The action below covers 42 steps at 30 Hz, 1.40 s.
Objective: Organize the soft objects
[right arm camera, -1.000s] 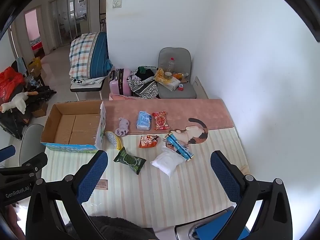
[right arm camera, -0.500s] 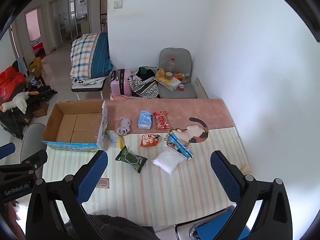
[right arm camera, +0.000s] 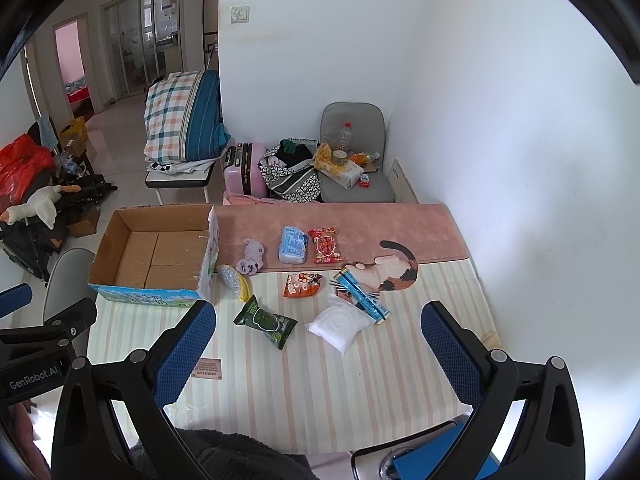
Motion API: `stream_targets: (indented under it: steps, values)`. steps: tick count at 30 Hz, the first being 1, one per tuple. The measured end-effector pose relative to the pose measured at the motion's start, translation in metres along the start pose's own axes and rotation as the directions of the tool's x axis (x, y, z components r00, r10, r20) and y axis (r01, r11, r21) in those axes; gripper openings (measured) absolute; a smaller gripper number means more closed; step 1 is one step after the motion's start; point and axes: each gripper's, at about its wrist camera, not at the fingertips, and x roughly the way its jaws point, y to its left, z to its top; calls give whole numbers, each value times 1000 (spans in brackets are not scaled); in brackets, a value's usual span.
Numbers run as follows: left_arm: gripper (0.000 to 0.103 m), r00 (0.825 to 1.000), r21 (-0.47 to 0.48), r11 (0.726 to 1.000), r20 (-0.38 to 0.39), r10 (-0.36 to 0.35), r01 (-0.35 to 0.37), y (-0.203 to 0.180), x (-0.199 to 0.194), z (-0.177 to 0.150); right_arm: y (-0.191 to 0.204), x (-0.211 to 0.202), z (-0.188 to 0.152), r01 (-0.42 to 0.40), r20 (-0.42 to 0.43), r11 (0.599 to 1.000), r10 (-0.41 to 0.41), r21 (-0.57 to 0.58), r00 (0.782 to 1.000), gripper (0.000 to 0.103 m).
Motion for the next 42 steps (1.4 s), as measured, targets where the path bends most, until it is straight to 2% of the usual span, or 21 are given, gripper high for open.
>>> stream_targets:
  steps: [42]
  values:
    - [103,1000,0,1000,29,0,0,-5,-4,-2,-1,-16,-4,-5,35,1000,5,1,999,103]
